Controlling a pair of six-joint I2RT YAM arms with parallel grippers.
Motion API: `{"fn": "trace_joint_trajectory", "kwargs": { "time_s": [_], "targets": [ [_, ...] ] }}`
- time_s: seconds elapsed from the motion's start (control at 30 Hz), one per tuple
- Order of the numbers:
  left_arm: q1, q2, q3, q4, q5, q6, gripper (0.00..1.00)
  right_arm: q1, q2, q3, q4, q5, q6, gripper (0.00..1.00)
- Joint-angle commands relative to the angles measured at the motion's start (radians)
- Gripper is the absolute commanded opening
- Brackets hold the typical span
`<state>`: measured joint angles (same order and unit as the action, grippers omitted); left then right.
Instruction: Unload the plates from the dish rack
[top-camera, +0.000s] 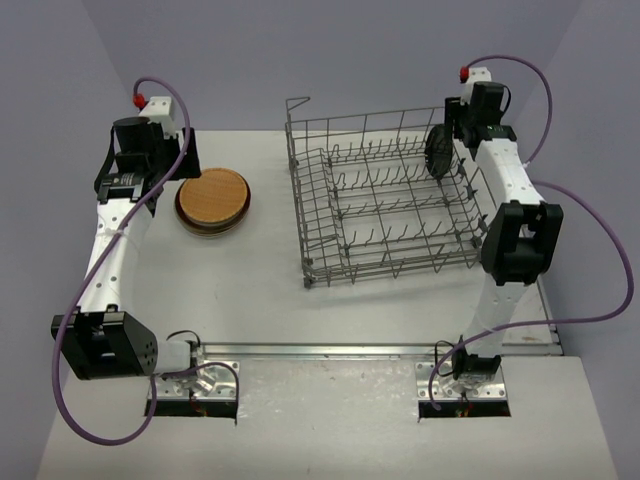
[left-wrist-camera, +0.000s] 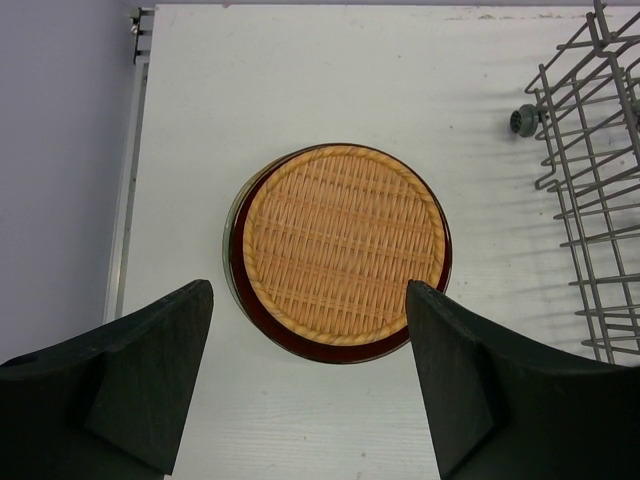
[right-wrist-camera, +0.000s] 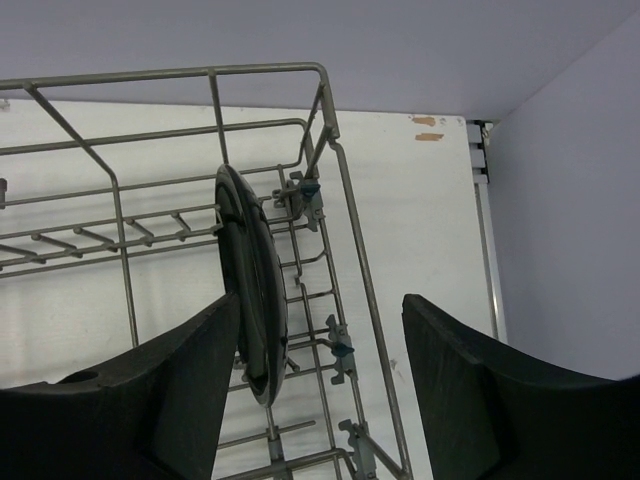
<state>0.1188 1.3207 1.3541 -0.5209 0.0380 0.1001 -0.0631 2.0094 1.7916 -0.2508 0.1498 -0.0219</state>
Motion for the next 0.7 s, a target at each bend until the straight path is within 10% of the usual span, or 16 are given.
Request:
{"fn": "trace_joint_trajectory", "kwargs": {
  "time_s": [0.0,0.43,0.67],
  "targets": [
    [-0.008,0.002,0.051,0.021,0.003,-0.007,0.76,0.002,0.04,0.053,-0.023,-0.061,0.014,0.64],
    [-0.01,0.018,0.063,0.015,0.014,-0.022,0.76,0.0,0.149,0.103,-0.113,-0.142,0.055,0.54],
    [-0.01,0.013,0.062,0.009,0.007,-0.017,0.76,0.0,0.11,0.102,-0.124,-0.144,0.088,0.19]
  ]
}}
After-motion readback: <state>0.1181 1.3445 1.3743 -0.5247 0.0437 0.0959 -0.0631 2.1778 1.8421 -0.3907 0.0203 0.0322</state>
